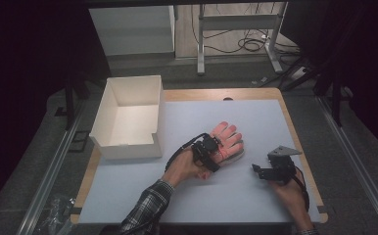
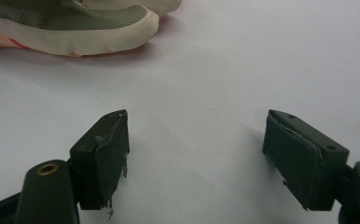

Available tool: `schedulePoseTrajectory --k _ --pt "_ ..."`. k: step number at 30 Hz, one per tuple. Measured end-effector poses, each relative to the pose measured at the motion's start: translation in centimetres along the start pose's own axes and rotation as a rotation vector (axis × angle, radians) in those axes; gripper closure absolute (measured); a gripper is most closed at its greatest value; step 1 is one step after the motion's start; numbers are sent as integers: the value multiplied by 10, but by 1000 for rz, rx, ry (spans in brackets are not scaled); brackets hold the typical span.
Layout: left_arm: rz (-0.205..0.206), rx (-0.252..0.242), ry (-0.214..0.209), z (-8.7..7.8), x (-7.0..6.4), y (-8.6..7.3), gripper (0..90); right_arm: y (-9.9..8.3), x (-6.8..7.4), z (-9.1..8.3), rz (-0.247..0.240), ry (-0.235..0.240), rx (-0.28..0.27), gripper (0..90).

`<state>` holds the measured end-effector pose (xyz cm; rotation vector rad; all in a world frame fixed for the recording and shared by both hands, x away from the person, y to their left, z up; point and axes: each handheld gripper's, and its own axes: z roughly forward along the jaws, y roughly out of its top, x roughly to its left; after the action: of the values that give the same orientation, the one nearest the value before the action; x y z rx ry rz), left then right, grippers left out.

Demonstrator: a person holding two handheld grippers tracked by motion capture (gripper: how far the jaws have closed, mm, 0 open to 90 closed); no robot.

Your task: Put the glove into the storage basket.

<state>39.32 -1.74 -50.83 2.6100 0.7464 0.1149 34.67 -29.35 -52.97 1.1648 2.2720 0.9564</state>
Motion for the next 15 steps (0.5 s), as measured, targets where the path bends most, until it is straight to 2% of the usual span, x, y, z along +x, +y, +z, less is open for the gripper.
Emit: schedulePoseTrajectory --k 5,11,15 --pt "-12 -23 -17 -5 1 -2 381 0 0 0 0 0 0 227" --pt "-32 -44 -45 -11 5 -3 412 0 0 0 2 0 1 227" --pt "-61 -62 -56 -17 8 -3 413 0 0 0 -2 0 -3 227"
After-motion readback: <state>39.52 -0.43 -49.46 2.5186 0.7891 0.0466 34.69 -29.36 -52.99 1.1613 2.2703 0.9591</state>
